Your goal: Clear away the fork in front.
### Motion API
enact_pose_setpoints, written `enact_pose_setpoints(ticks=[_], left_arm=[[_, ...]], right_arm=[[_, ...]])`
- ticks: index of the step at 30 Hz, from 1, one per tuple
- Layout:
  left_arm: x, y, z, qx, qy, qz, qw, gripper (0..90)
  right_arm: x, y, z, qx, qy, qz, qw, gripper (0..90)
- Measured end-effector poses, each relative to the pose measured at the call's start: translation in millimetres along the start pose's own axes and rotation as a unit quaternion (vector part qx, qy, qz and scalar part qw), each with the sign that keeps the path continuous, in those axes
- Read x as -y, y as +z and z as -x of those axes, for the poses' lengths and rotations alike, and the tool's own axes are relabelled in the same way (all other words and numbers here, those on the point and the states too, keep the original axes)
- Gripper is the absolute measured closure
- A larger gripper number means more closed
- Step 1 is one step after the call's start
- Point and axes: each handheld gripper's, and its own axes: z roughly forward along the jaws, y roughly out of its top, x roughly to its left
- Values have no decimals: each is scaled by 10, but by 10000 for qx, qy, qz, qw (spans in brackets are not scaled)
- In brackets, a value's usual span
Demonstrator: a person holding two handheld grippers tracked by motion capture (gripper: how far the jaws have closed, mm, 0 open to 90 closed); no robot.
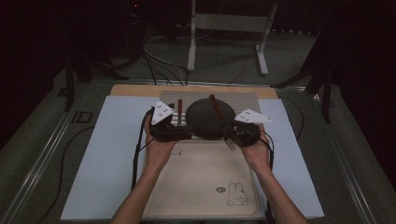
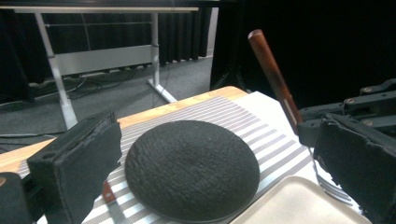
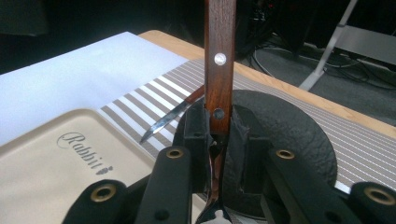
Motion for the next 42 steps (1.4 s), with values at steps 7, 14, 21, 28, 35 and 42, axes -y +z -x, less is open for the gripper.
enact_pose_setpoints(ticks=[7, 14, 21, 28, 35, 42], left_arm=[[-13, 84, 48, 87, -40, -44, 9999, 3], [-9, 152, 67, 242, -187, -56, 9995, 1], [-3, 226, 133, 472, -350, -61, 9983, 2], [-3, 267, 216, 584, -467, -16, 9972, 137], [-18, 232, 217, 673, -562, 148, 9960, 485], [-19, 199, 200, 619, -603, 239, 9960, 684]], right_arm=[[-17, 14, -112, -115, -55, 57, 9999, 780], [-25, 55, -238, -220, -124, 87, 9996, 780], [-30, 97, -374, -330, -120, 202, 9992, 781], [-42, 139, -488, -395, -112, 303, 9987, 780], [-53, 138, -548, -346, -26, 444, 9984, 780], [-56, 113, -554, -247, 120, 565, 9980, 781]])
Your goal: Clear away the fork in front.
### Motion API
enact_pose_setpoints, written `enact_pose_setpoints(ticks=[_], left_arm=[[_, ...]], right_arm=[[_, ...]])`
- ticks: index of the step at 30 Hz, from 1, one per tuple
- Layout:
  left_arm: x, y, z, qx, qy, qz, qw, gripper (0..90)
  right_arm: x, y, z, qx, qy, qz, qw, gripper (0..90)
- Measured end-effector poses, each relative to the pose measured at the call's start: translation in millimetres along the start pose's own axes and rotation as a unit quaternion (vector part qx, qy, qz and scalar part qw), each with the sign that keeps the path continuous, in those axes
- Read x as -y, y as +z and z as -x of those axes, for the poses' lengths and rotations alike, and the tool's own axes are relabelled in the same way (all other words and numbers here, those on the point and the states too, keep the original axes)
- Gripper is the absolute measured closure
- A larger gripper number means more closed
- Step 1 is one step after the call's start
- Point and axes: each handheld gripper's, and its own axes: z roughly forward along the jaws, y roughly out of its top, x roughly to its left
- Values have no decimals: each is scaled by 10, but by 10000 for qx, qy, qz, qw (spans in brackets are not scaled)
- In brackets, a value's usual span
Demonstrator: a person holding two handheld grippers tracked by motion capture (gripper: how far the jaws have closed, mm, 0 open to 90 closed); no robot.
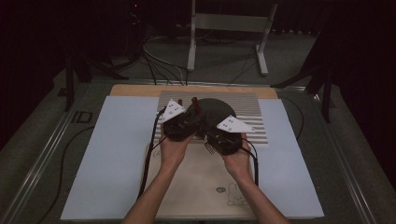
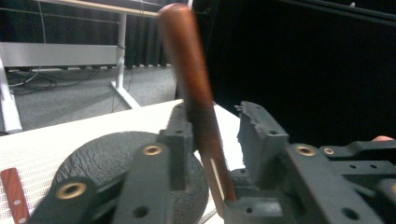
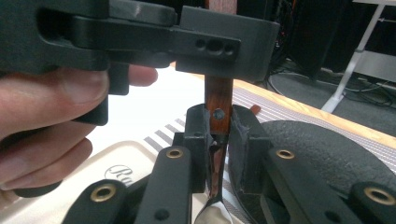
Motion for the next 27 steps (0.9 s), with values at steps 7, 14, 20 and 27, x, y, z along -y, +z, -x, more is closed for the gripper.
enact_pose_setpoints(ticks=[7, 14, 20, 27], left_arm=[[-7, -20, 4, 168, -11, -3, 9999, 804], [-6, -23, -28, 127, -20, -177, 9998, 806], [-12, -38, -41, 124, -5, -223, 9997, 806], [-27, -78, -82, 108, -15, -300, 9995, 806]], right_arm=[[-2, -1, -37, -131, -47, -53, 9999, 778], [1, -36, 3, -271, -172, -47, 9995, 494], [21, -69, 69, -14, -242, -166, 9996, 222], [85, -143, 174, 261, -191, -241, 9992, 139]])
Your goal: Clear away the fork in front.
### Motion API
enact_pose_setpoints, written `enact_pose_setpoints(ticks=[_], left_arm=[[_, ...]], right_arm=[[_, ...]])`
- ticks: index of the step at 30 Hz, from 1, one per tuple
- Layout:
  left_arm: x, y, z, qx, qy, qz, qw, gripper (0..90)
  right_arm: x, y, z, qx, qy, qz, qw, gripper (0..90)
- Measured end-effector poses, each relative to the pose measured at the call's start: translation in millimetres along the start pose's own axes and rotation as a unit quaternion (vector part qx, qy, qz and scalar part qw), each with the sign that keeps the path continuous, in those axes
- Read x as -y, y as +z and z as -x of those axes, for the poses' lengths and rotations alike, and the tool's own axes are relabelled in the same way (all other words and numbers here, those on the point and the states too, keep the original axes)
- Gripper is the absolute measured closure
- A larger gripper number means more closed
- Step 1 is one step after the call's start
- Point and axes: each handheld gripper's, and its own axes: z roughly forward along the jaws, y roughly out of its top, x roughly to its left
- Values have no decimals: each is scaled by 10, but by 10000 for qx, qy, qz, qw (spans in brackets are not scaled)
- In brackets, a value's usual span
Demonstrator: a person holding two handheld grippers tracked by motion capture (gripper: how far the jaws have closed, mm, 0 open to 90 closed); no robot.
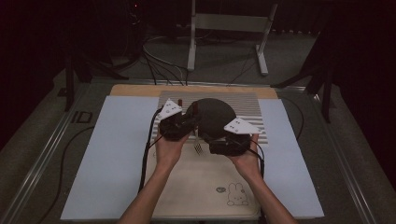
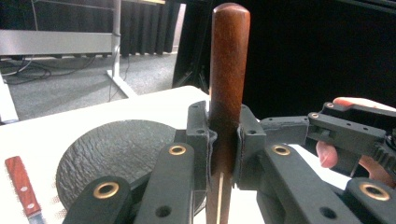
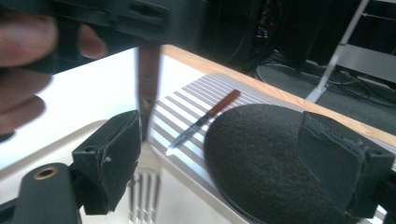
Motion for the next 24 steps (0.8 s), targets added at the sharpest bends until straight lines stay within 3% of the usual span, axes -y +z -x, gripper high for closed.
enact_pose_setpoints(ticks=[18, 24], left_arm=[[-78, -264, -202, 66, -107, -225, 9997, 805], [-83, -433, -291, 90, -88, -327, 9994, 805]], right_arm=[[170, -238, 309, 603, 88, -28, 9981, 109], [258, -344, 415, 794, 139, -59, 9967, 109]])
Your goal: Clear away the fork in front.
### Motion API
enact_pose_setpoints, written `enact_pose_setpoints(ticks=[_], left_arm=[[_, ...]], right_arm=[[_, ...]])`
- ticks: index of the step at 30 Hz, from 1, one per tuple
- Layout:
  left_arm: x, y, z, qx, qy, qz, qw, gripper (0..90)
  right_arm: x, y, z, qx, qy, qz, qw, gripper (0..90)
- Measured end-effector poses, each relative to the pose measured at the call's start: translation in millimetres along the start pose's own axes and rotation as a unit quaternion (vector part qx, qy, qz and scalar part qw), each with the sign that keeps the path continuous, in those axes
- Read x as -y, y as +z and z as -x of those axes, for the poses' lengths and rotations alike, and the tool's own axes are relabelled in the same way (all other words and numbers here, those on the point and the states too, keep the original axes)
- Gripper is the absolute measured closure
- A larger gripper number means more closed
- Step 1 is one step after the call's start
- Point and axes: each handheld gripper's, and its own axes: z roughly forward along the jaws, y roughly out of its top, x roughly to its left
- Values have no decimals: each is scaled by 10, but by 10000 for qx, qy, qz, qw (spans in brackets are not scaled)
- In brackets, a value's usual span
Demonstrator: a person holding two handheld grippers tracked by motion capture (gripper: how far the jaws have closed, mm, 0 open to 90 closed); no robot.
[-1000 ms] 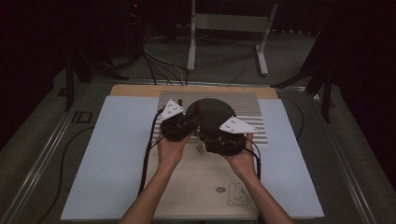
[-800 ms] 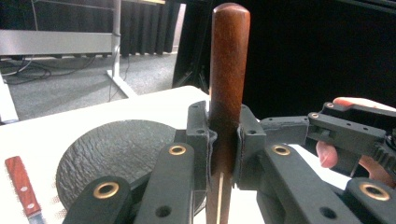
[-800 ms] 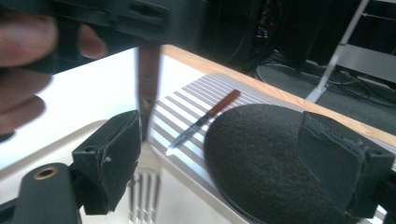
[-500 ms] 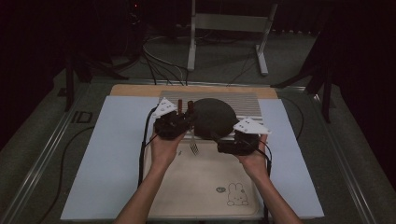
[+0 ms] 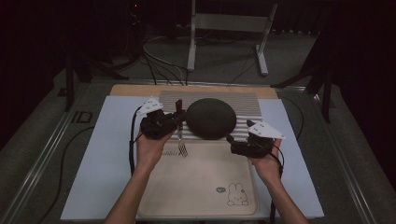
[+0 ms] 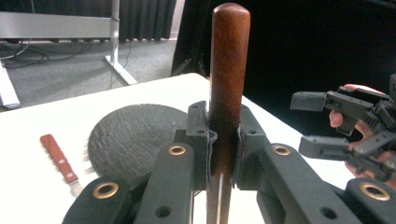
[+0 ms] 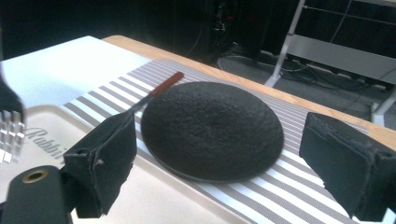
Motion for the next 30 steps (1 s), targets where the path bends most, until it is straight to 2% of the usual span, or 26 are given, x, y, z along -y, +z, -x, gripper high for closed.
enact_pose_setpoints(ticks=[16, 23, 30], left_arm=[[165, -398, -210, 45, -89, -294, 9995, 804], [277, -566, -263, 94, -207, -413, 9989, 803], [416, -695, -258, 147, -288, -579, 9978, 803]], right_arm=[[198, -153, 250, 336, 109, -114, 9993, 109], [262, -209, 329, 449, 152, -155, 9988, 108], [307, -248, 383, 536, 182, -199, 9982, 109]])
